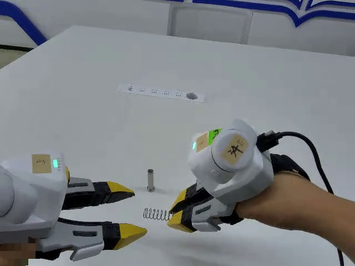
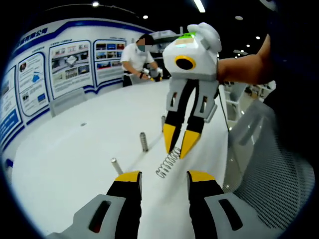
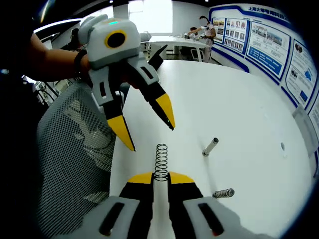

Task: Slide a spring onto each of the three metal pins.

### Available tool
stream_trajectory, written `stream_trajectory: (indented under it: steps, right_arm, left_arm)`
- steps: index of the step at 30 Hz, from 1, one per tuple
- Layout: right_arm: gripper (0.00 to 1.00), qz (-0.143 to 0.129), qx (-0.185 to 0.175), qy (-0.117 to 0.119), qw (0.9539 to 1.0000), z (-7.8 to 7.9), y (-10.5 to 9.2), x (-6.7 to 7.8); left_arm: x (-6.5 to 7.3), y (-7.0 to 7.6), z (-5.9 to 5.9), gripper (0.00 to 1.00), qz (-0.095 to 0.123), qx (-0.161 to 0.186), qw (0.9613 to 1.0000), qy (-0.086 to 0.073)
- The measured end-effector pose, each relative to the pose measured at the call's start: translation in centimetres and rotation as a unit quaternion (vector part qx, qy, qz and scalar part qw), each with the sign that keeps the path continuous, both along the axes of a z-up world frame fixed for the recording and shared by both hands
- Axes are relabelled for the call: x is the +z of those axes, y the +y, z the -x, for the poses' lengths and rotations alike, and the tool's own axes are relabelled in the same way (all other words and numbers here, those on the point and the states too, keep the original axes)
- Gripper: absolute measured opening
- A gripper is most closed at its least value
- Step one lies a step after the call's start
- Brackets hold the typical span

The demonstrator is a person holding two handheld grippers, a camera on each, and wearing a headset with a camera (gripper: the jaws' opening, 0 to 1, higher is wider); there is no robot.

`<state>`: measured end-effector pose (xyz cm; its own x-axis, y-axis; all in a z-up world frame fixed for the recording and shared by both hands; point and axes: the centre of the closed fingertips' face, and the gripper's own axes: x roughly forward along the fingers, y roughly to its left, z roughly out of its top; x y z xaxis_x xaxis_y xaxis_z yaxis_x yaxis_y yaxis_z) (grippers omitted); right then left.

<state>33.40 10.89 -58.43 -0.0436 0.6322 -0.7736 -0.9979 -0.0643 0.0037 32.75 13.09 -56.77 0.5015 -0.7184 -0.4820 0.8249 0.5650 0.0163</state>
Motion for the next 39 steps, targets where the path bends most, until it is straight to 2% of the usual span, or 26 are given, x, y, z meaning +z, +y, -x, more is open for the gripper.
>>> stream_trajectory:
  steps: [9,16,21,28,39]
  right_arm:
    - [0.11,0.007,0.015,0.008,0.9998,1.2,0.4,0.6]
    - [0.11,0.015,0.014,0.019,0.9996,1.6,0.4,1.0]
    - [0.11,0.013,0.018,0.018,0.9996,1.9,0.7,1.8]
    - [0.11,-0.012,0.017,0.013,0.9997,1.9,1.4,3.4]
    - [0.11,-0.061,0.014,0.004,0.9980,2.0,2.9,5.7]
  left_arm:
    - [-0.8,-0.6,0.4,0.27,-0.029,-0.033,0.9990,-0.008]
    - [-0.8,-0.7,0.4,0.18,-0.039,-0.048,0.9978,-0.023]
    - [-0.8,-0.8,0.5,0.14,-0.046,-0.053,0.9971,-0.029]
    - [-0.6,-0.8,0.5,0.11,-0.045,-0.051,0.9973,-0.027]
    - [0.1,-1.3,0.4,0.11,-0.027,-0.046,0.9982,-0.026]
